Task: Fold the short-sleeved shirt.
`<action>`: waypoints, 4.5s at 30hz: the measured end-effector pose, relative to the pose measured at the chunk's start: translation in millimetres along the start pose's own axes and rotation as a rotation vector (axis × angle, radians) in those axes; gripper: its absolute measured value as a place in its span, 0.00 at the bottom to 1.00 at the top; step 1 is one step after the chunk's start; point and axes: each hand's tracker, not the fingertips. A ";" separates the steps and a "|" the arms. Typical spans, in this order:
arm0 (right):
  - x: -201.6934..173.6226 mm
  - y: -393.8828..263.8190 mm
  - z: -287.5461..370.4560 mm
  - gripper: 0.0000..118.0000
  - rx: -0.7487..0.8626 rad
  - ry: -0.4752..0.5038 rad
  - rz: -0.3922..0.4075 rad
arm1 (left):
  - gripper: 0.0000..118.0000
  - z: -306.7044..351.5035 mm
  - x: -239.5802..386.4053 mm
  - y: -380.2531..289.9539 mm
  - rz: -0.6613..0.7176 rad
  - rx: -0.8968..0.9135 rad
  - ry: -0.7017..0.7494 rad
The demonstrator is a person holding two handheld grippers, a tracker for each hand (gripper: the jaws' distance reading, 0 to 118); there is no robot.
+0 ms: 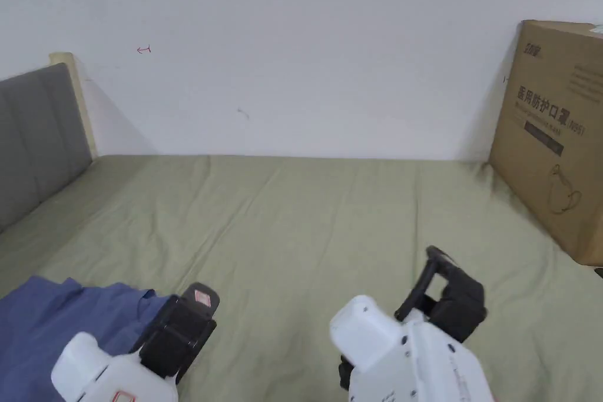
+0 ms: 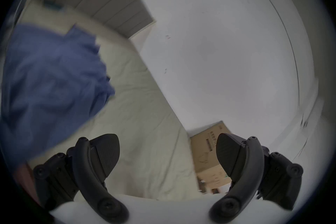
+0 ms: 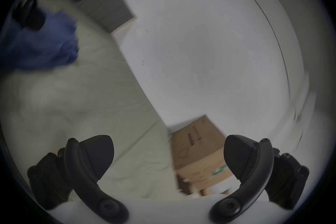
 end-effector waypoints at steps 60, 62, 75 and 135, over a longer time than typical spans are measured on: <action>7.2 71.5 27.5 0.00 0.144 0.475 -0.798 | 0.00 96.6 25.7 86.0 -0.776 0.282 0.558; -4.0 79.5 27.5 0.00 0.155 0.510 -0.772 | 0.00 101.6 17.2 92.4 -0.759 0.277 0.579; -20.1 54.5 -5.4 0.00 0.055 0.567 -0.781 | 0.63 -14.6 -73.0 103.9 -0.569 -0.209 0.609; 158.2 -98.5 -0.5 0.00 -0.223 -0.046 -0.949 | 0.05 -178.7 158.9 -258.1 -0.627 -1.160 -0.230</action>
